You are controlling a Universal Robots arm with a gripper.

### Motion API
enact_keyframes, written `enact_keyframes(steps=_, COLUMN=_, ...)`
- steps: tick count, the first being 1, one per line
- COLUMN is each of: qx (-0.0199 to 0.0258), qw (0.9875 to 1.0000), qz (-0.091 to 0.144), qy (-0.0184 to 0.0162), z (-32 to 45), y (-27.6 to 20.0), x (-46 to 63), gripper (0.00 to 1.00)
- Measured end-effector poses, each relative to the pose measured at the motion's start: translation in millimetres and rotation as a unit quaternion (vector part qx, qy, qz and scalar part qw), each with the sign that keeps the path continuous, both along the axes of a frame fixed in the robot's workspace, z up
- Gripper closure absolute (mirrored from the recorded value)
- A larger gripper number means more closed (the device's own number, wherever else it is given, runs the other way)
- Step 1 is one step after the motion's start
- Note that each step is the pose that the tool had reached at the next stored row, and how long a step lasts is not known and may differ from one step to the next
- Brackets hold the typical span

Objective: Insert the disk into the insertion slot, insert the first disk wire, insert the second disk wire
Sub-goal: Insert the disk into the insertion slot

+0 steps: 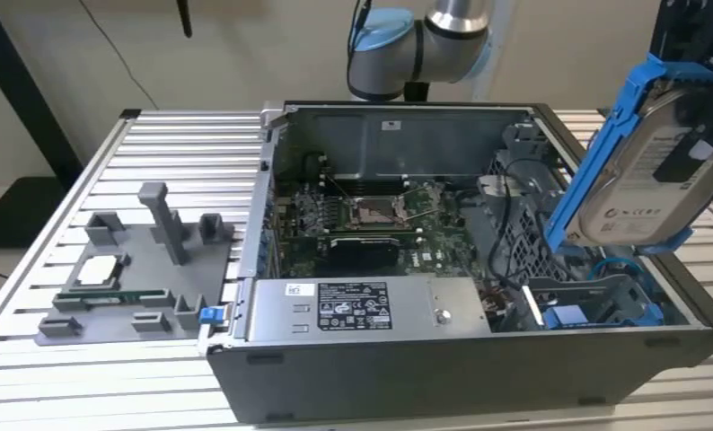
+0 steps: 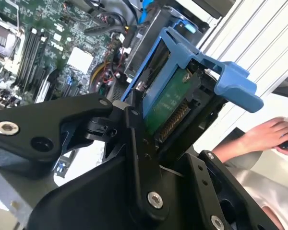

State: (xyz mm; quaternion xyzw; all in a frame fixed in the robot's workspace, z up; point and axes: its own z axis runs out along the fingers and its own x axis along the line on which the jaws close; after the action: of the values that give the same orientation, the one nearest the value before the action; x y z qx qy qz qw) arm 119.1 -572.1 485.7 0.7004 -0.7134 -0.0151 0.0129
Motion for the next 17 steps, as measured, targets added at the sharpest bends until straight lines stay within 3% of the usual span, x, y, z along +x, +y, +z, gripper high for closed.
enact_keyframes(steps=7, qx=0.0062, qw=1.0, qz=0.0, qy=0.0005, z=-7.5, y=-6.9, x=0.0, gripper=1.0)
enact_keyframes(steps=17, qx=0.0088, qw=1.0, qz=0.0, qy=0.0006, z=-23.2, y=-7.1, x=1.9, gripper=1.0)
